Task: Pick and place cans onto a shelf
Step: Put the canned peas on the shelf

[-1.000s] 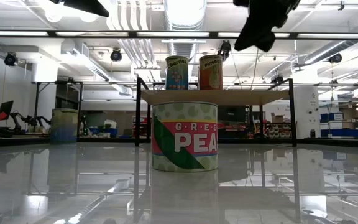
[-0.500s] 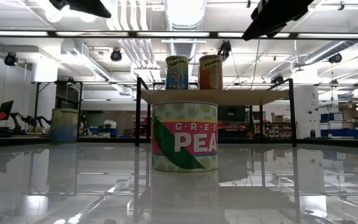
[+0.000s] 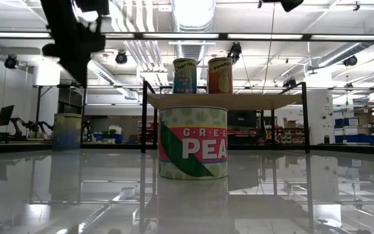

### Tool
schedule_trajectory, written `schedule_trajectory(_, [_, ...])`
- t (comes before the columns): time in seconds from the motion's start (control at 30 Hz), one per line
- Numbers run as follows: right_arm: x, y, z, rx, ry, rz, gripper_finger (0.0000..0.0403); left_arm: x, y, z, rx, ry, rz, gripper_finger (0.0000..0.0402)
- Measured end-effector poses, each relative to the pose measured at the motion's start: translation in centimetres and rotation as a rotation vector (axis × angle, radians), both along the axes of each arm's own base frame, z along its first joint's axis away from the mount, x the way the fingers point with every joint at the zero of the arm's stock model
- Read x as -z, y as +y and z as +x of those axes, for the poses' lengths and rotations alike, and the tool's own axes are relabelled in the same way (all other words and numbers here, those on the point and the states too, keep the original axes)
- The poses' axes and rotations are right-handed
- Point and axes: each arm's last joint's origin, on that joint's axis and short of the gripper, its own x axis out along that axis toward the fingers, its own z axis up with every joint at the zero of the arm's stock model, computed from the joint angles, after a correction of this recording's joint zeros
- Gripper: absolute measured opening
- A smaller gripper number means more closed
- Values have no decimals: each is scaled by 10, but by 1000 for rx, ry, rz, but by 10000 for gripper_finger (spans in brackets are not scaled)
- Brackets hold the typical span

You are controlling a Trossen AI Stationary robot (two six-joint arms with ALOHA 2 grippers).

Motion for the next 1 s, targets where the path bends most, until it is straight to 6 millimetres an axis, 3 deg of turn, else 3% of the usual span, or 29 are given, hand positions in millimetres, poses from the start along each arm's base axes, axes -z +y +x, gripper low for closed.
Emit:
schedule_trajectory(0.17, [1,-1,-2,-15,-8,-28,28,12,28,-6,-108,100,-72,0])
schedule_trajectory(0.4, [13,0,-1,-18,30,-41,28,26,39,5,-100,168,-82,6])
schedule_trajectory(0.8, [13,-2,-5,-24,21,-53,28,42,56,9,-203,285,-11,127])
schedule_trajectory(1.0, [13,-2,-5,-24,22,-53,28,49,59,13,-200,317,-18,141])
